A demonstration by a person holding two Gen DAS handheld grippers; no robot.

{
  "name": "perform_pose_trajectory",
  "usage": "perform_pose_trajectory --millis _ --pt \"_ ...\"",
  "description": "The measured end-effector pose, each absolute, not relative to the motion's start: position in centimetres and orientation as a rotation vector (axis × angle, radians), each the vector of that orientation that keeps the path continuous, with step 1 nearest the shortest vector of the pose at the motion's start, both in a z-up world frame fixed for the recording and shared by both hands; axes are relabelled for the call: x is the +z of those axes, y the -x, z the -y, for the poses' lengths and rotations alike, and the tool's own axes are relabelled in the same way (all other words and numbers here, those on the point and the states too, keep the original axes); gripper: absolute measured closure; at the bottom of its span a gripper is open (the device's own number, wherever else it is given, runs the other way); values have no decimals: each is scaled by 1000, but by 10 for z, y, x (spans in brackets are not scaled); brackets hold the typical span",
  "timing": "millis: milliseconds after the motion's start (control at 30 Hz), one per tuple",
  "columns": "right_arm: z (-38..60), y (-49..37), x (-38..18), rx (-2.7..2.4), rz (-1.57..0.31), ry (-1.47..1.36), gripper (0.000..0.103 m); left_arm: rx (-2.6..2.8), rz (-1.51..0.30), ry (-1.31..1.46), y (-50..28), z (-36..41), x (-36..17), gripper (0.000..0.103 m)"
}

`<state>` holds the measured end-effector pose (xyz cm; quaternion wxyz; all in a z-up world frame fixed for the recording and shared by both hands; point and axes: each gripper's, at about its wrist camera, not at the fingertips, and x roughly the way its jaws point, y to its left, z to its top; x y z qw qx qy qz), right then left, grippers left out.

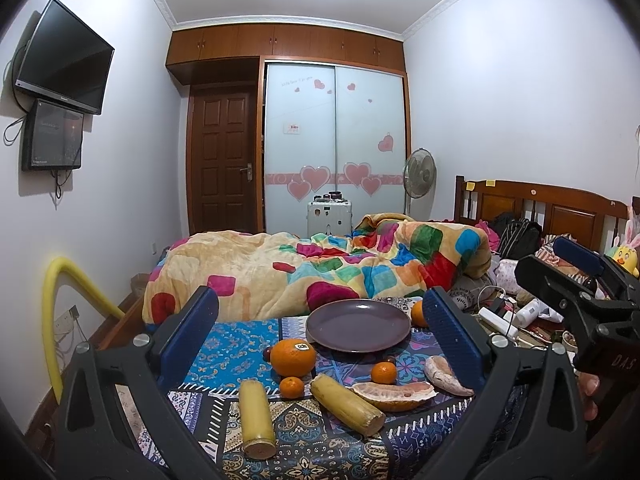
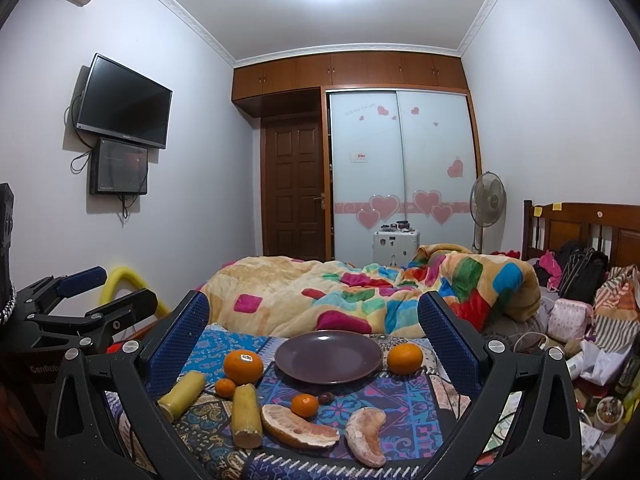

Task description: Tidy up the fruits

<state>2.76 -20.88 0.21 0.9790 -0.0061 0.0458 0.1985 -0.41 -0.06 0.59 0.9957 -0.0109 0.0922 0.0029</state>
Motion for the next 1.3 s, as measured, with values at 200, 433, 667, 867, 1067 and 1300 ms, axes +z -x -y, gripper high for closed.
perform_pose_trajectory --millis 200,433,667,867,1067,1300 --pt "207 -28 4 399 -91 14 0 7 -187 20 3 0 6 0" --pt "207 -29 5 401 -98 13 0 7 -193 19 0 -2 2 0" --pt "208 -45 -12 369 -151 51 0 38 -257 5 -18 -18 -17 0" --pt "214 -68 -41 313 -254 135 0 42 -390 29 -44 -44 -38 0" --pt "226 -94 -80 243 -388 248 0 59 -535 49 -72 -70 -66 0" --pt "236 -116 -110 272 -552 251 0 80 -690 31 -96 -88 -107 1"
